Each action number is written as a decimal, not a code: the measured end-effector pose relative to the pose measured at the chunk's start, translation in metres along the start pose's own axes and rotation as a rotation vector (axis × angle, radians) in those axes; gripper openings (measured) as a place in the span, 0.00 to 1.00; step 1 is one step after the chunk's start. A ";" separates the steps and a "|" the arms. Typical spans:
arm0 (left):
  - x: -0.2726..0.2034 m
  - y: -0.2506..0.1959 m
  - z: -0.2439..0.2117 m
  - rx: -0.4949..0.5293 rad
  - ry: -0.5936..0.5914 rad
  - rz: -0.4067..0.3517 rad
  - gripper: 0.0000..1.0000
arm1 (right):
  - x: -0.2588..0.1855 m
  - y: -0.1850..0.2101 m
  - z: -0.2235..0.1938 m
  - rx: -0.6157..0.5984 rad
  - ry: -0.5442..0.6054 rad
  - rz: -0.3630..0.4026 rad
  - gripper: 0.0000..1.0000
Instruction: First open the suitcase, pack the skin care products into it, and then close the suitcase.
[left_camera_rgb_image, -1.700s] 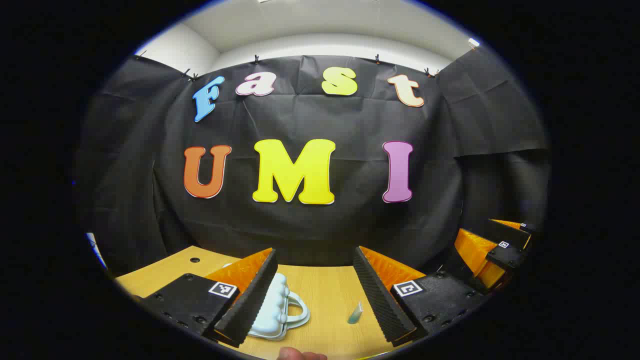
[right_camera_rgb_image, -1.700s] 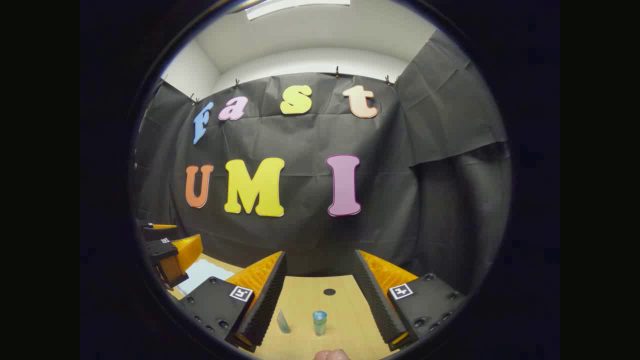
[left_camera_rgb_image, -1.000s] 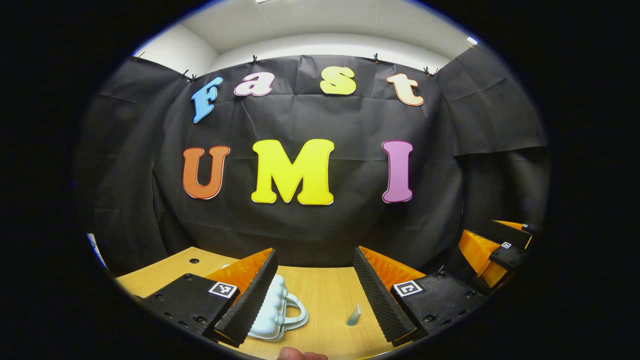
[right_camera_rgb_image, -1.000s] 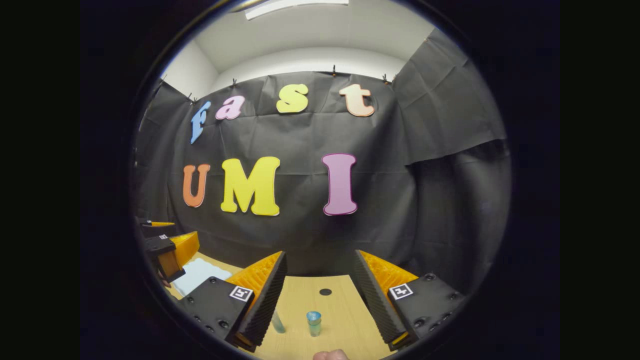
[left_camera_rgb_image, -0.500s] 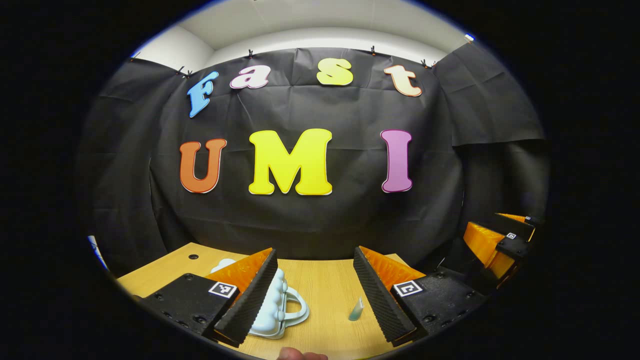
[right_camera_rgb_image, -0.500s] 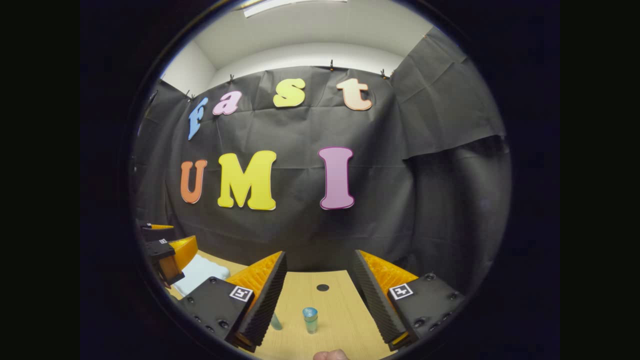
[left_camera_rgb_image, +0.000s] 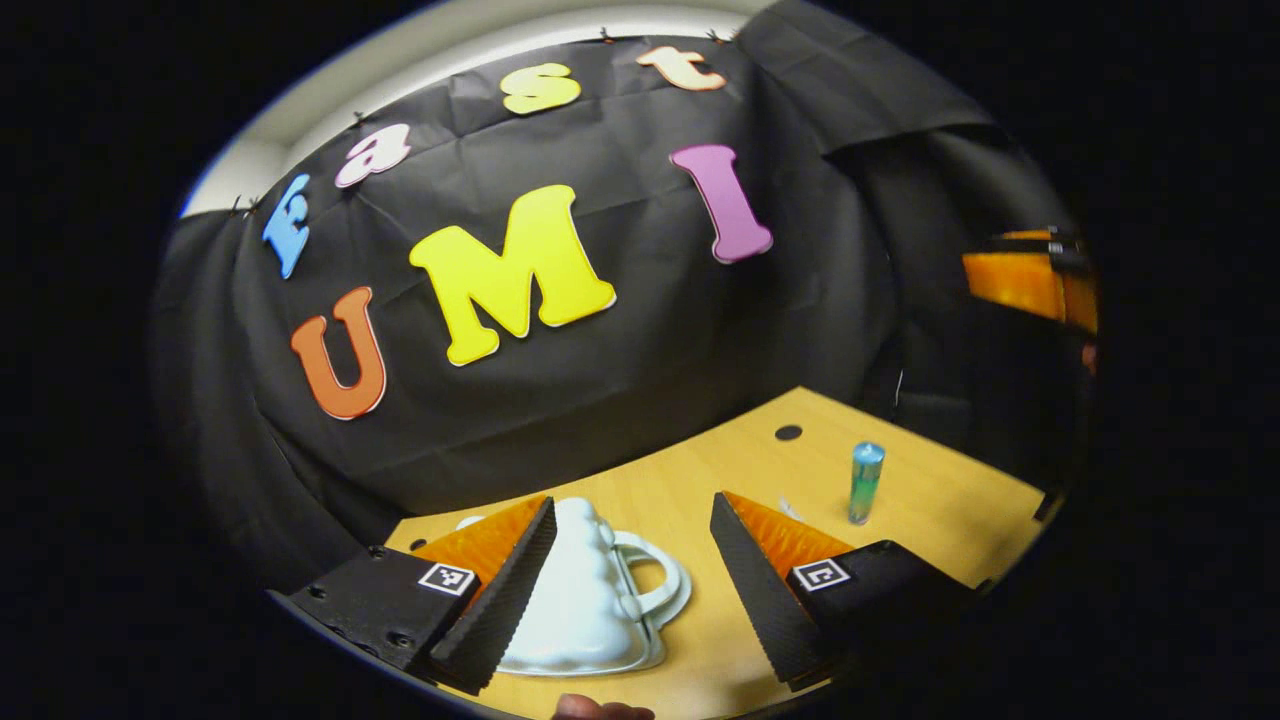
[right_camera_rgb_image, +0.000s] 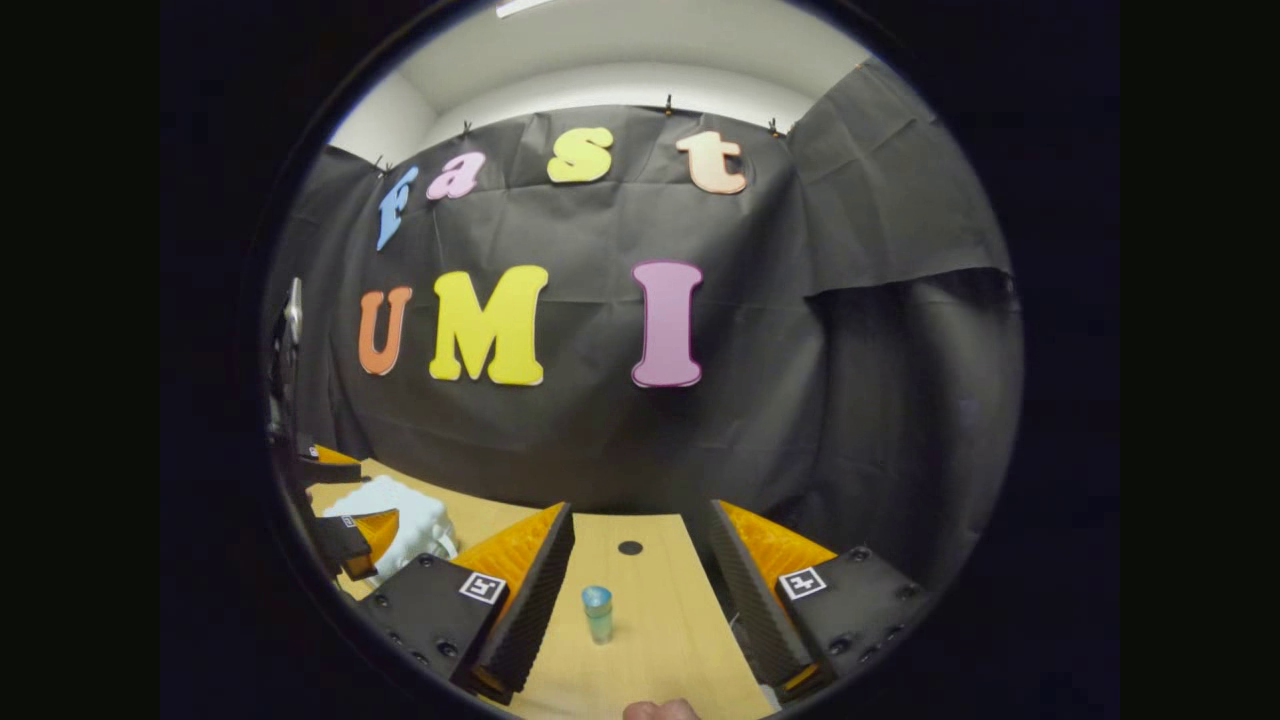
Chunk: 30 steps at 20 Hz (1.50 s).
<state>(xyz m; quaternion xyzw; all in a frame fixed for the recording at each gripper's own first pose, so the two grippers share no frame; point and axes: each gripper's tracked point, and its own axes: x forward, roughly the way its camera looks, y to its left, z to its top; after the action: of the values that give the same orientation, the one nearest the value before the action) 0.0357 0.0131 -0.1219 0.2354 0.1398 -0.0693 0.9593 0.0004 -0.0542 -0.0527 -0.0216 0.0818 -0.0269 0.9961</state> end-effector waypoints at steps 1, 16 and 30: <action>0.007 -0.003 -0.013 0.059 0.043 -0.017 0.99 | -0.001 -0.004 -0.003 0.002 0.012 -0.007 0.80; 0.087 -0.028 -0.142 0.681 0.381 -0.166 0.97 | -0.015 -0.058 -0.017 0.000 0.065 -0.162 0.80; 0.102 -0.031 -0.152 0.723 0.409 -0.161 0.18 | -0.031 -0.047 -0.013 -0.021 0.065 -0.178 0.80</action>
<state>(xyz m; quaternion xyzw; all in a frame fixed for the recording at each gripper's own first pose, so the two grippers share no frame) 0.0905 0.0505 -0.2952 0.5540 0.3120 -0.1406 0.7589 -0.0351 -0.1001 -0.0577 -0.0381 0.1119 -0.1149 0.9863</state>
